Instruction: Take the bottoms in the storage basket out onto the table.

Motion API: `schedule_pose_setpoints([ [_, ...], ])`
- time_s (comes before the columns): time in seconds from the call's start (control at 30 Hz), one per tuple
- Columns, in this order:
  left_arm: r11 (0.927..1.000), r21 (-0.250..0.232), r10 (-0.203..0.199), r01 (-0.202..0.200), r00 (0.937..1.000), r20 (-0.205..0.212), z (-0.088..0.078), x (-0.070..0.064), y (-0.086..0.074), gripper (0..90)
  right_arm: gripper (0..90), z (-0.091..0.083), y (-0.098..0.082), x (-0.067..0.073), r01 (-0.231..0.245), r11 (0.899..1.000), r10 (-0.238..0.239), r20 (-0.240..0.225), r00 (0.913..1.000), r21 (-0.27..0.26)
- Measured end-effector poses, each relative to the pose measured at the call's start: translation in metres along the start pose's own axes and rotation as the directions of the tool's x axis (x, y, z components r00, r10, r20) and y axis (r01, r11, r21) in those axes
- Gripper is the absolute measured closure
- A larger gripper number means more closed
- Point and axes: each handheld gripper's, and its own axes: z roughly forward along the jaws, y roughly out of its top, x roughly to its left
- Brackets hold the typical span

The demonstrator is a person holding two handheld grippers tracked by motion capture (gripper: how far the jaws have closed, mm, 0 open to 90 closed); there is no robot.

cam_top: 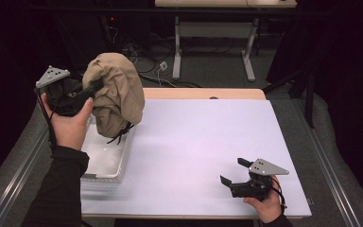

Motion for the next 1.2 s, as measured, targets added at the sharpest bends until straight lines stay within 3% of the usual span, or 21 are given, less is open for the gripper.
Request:
schedule_pose_setpoints([
  [0.3,0.9997,-0.009,0.023,-0.022,0.9987,0.045,0.013,-0.020,0.010,80.7,5.8,-0.001,0.000,0.000,0.001,1.000,-0.001,-0.003,1.0000,0.000],
  [0.77,0.9991,-0.012,0.041,-0.040,0.9948,0.093,0.028,-0.041,0.018,80.7,5.9,-0.001,0.000,-0.002,0.003,1.000,-0.003,-0.001,1.0000,-0.004],
  [1.2,0.9986,-0.014,0.053,-0.051,0.9828,0.177,0.041,-0.068,0.020,80.7,6.0,-0.002,0.000,-0.002,0.002,1.000,-0.002,0.004,1.0000,-0.003],
])
